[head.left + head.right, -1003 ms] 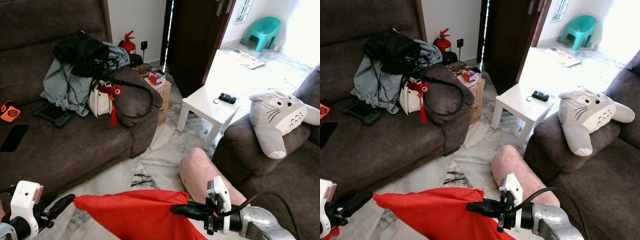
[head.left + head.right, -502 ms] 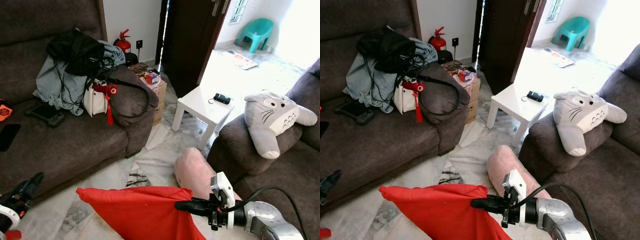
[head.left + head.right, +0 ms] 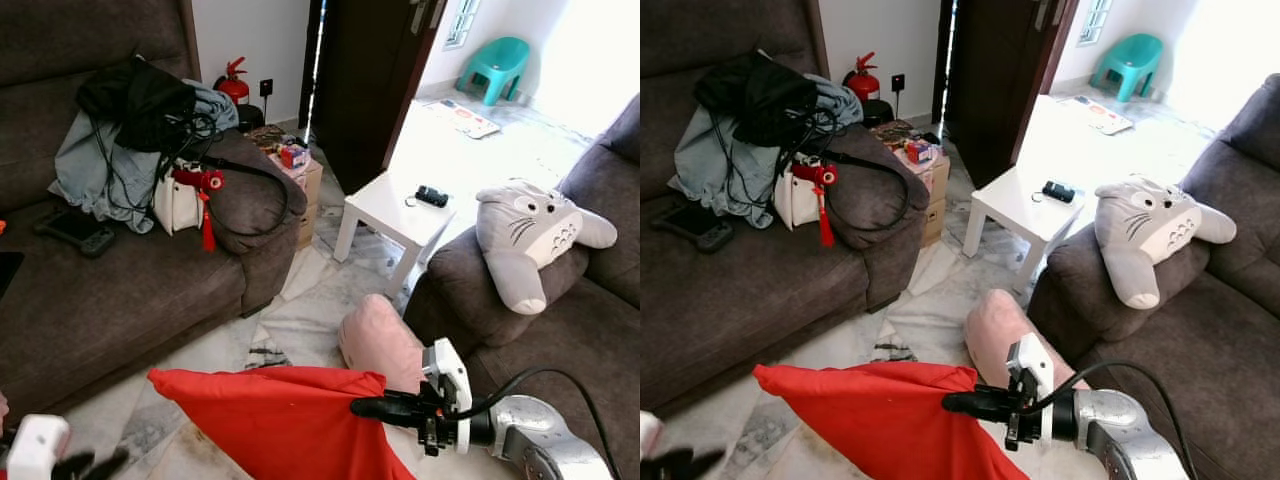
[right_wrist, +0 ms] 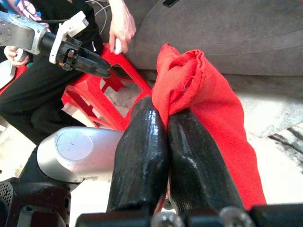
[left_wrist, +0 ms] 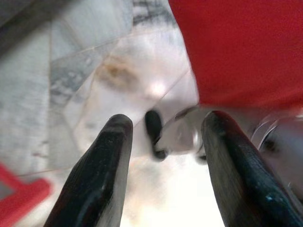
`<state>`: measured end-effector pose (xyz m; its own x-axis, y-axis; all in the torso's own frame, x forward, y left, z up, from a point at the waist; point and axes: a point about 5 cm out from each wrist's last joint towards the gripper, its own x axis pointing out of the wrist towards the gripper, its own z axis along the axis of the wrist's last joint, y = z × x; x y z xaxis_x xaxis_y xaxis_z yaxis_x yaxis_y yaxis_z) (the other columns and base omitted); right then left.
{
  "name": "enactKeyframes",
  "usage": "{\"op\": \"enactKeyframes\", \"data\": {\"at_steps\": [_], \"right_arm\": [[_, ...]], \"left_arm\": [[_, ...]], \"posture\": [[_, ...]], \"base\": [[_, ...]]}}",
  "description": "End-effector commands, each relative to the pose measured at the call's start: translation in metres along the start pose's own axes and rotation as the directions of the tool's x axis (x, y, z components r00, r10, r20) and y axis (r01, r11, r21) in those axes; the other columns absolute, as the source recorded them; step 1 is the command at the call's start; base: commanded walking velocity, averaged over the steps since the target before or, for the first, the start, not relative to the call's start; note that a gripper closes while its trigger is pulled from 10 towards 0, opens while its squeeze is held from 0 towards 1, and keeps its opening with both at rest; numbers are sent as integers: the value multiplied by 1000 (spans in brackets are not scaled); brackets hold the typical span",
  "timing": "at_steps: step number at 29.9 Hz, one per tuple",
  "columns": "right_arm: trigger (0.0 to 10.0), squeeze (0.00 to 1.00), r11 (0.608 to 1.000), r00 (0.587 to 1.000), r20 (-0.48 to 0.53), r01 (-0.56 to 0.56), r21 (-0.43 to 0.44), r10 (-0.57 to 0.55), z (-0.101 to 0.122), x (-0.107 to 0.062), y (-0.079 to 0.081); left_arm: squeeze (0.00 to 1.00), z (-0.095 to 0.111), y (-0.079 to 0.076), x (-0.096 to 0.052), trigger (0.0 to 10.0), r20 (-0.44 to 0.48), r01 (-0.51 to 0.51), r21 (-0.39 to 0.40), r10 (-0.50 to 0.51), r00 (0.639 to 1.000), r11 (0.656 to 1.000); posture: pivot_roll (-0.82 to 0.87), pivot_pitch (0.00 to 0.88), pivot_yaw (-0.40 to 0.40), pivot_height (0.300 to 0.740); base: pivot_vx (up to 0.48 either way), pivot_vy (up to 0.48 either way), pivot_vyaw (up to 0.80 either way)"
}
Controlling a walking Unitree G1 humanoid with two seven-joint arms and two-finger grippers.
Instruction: Move the pillow to the sofa from floor
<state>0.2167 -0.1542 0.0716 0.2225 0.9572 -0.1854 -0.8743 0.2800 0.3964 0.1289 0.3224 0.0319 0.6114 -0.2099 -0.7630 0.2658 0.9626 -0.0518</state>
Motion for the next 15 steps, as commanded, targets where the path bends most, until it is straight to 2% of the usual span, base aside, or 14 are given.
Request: {"op": "enactKeyframes", "data": {"at_steps": [1, 3, 4, 6, 7, 8, 9, 10, 11, 12, 15], "right_arm": [[0, 0, 996, 996, 78, -30, -86, 37, 24, -3, 1], [0, 0, 996, 996, 76, -32, -84, 39, 23, -3, 2], [0, 0, 996, 996, 76, -32, -84, 39, 23, -3, 2], [0, 0, 996, 996, 76, -33, -82, 39, 23, -3, 2], [0, 0, 996, 996, 76, -33, -81, 40, 23, -3, 2], [0, 0, 996, 996, 76, -36, -80, 42, 23, -3, 2], [0, 0, 996, 996, 76, -36, -79, 43, 23, -3, 2], [0, 0, 996, 996, 76, -40, -78, 46, 23, -3, 2], [0, 0, 996, 996, 75, -42, -78, 48, 23, -3, 2], [0, 0, 996, 996, 70, -48, -77, 54, 22, -3, 2], [0, 0, 993, 996, 40, -78, -85, 81, 22, -5, 4]], "left_arm": [[0, -10, 5, -4, 10000, -101, 3, 142, 12, 995, 990], [0, -18, 15, -11, 10000, -183, -10, 278, 63, 981, 960], [0, -18, 15, -11, 10000, -183, -10, 278, 63, 981, 960], [0, -18, 29, -18, 10000, -231, -45, 419, 154, 961, 907], [0, -13, 37, -22, 10000, -217, -89, 466, 211, 953, 880], [0, -1, 52, -27, 10000, -153, -196, 520, 316, 936, 832], [0, 3, 55, -29, 10000, -136, -221, 529, 339, 931, 819], [0, 13, 61, -31, 10000, -70, -282, 557, 383, 921, 781], [0, 18, 64, -32, 10000, -32, -319, 555, 403, 914, 768], [0, 24, 66, -32, 10000, 11, -354, 544, 416, 909, 761], [0, 31, 60, -32, 10000, 66, -344, 544, 370, 927, 765]], "posture": [[297, 44, -160, 740], [295, 47, -158, 740], [295, 47, -158, 740], [296, 48, -159, 740], [299, 51, -160, 740], [302, 52, -161, 740], [302, 52, -161, 740], [305, 53, -161, 740], [303, 54, -161, 740], [303, 54, -161, 740], [299, 53, -160, 740]], "base": [[0, 0, 0], [0, 0, 0], [0, 0, 0], [0, 0, 0], [0, 0, 0], [0, 0, 0], [0, 0, 0], [0, 0, 0], [0, 0, 0], [0, 0, 0], [0, 0, 0]]}}
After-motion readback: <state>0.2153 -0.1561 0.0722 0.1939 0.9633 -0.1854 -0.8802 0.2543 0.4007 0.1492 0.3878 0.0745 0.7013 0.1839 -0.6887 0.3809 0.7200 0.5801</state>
